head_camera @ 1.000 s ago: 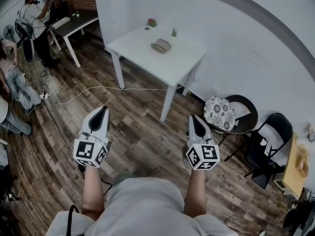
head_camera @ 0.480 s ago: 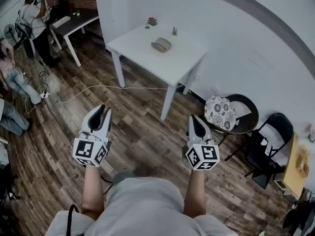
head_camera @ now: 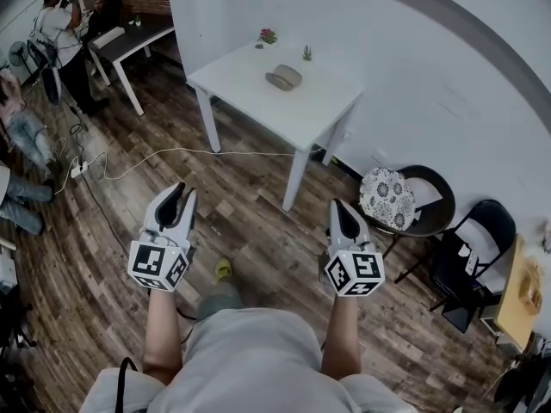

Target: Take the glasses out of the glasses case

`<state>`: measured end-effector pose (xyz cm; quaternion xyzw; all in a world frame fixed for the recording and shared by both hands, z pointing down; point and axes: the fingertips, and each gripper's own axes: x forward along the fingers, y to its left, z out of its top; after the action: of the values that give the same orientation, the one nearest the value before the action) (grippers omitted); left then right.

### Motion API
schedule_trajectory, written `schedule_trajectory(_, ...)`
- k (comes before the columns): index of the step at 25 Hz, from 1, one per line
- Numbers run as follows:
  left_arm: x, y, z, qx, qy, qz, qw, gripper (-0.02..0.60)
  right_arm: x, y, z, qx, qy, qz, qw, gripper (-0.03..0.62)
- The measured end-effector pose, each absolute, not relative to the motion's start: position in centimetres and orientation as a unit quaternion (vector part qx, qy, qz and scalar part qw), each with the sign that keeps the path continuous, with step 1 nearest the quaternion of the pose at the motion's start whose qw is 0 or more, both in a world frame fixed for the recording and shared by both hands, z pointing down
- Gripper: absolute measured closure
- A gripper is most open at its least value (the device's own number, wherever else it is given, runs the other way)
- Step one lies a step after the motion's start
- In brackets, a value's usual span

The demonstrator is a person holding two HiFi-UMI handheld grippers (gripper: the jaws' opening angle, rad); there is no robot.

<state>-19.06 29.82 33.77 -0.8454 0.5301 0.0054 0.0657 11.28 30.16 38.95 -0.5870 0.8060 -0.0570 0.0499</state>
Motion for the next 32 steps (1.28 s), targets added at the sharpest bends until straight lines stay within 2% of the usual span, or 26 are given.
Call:
schedule_trajectory(18, -20.5, 21.4, 35.6, -0.846, 0.532, -0.004, 0.047, 0.493, 10.0, 21.8, 40.8, -0.582, 0.809, -0.075, 0.036, 0.591)
schedule_trajectory(32, -24.2, 7.0, 35.9, -0.866, 0.5, -0.009, 0.018, 0.494, 6.1, 9.5, 39.9, -0.612, 0.786, -0.085, 0.021, 0.591)
